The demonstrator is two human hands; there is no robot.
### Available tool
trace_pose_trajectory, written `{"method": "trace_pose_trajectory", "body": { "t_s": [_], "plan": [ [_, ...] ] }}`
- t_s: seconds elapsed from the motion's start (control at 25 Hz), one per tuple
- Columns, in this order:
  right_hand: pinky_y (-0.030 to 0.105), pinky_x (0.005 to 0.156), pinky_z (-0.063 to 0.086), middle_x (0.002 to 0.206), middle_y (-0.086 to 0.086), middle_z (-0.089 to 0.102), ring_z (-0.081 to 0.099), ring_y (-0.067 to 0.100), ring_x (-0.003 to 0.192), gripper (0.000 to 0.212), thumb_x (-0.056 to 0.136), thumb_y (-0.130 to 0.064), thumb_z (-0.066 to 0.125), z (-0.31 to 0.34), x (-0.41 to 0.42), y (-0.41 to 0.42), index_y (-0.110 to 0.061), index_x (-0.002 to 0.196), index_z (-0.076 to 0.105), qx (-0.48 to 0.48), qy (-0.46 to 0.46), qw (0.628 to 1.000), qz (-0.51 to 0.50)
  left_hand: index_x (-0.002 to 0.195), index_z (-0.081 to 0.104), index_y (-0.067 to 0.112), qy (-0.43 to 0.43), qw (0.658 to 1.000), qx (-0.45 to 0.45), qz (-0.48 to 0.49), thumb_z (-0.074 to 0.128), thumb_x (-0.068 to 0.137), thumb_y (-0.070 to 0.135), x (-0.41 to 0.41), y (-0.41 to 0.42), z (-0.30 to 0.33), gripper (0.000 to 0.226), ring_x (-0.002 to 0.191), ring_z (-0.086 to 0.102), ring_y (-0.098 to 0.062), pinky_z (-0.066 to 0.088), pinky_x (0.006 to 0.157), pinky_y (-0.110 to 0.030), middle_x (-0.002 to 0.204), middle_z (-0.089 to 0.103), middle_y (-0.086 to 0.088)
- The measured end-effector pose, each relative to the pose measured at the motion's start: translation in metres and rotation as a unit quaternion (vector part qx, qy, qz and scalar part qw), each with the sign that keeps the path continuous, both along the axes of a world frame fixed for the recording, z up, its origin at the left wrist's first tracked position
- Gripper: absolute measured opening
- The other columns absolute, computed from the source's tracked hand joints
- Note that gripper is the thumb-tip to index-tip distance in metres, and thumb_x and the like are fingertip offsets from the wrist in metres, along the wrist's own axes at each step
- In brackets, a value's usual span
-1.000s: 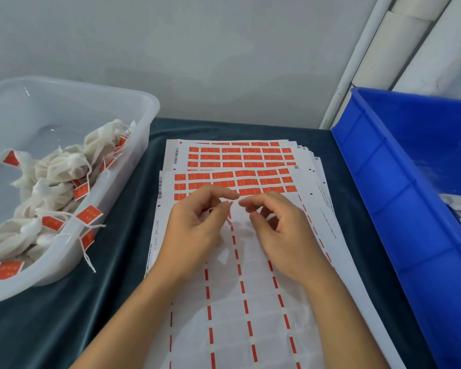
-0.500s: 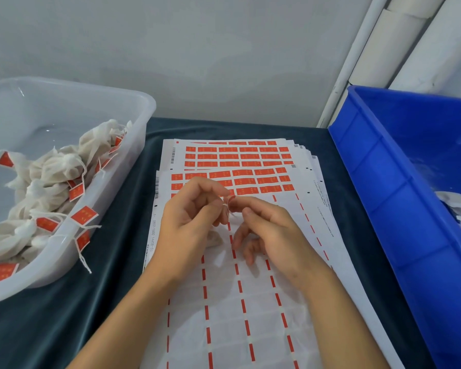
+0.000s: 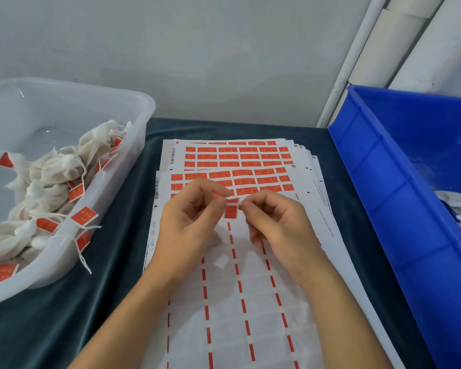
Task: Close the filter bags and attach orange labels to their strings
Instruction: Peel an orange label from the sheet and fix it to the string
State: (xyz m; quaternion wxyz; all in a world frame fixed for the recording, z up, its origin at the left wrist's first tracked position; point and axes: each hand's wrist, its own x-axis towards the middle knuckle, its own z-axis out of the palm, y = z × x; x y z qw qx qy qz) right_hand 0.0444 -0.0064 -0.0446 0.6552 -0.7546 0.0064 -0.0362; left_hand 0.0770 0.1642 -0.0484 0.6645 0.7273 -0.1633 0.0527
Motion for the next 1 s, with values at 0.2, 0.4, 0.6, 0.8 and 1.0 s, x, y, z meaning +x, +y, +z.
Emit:
{"method": "trace_pose_trajectory", "body": {
  "t_s": [0.2,0.4,0.6,0.8,1.0],
  "plan": [
    [0.024,0.062,0.058,0.072,-0.006,0.069,0.062,0.011,0.062,0.011,0.101,-0.025,0.066,0.0017,-0.0011,0.0011,-0.027,0.094,0.074,-0.004,-0.014,1.0,-0.016,0.105,0.067,0.031,-0.011,1.0,0.012,0.013,0.073,0.093,0.026,-0.0045,-0.0031,0.0034,0.014,0.069,0.062,-0.027,0.059,0.058,-0.053,0.073,0.064,-0.001],
    [0.024,0.063,0.059,0.075,-0.006,0.07,0.063,0.012,0.063,0.01,0.1,-0.026,0.067,0.0014,-0.0017,0.0015,-0.027,0.094,0.074,-0.007,-0.016,1.0,-0.015,0.096,0.055,0.027,0.006,1.0,-0.022,0.019,0.073,0.095,0.007,-0.0046,-0.0026,0.0043,0.027,0.078,0.071,-0.033,0.063,0.06,-0.048,0.083,0.07,-0.009],
    [0.023,0.062,0.057,0.073,-0.006,0.068,0.062,0.011,0.062,0.012,0.101,-0.024,0.066,0.0005,-0.0001,0.0003,-0.026,0.092,0.074,-0.005,-0.014,1.0,-0.011,0.084,0.062,0.015,-0.015,0.999,0.013,0.034,0.074,0.093,0.005,-0.0029,-0.0022,-0.0002,0.018,0.088,0.07,-0.027,0.063,0.073,-0.045,0.086,0.069,0.002],
    [0.023,0.062,0.058,0.072,-0.005,0.068,0.062,0.01,0.062,0.013,0.101,-0.025,0.066,-0.0004,0.0004,0.0007,-0.028,0.091,0.074,-0.006,-0.011,1.0,-0.016,0.1,0.075,0.027,-0.014,0.999,0.027,0.02,0.071,0.096,0.008,-0.0036,-0.0034,0.0012,0.019,0.096,0.071,-0.01,0.061,0.076,-0.027,0.097,0.073,0.018],
    [0.023,0.062,0.057,0.073,-0.006,0.068,0.061,0.01,0.063,0.013,0.101,-0.027,0.066,-0.0005,0.0003,0.0002,-0.031,0.092,0.074,-0.001,-0.026,1.0,-0.016,0.107,0.074,0.035,-0.02,0.997,0.067,0.043,0.074,0.096,0.023,-0.0035,-0.0046,-0.0002,0.016,0.085,0.067,-0.008,0.054,0.069,-0.015,0.097,0.072,0.024]
  ]
}}
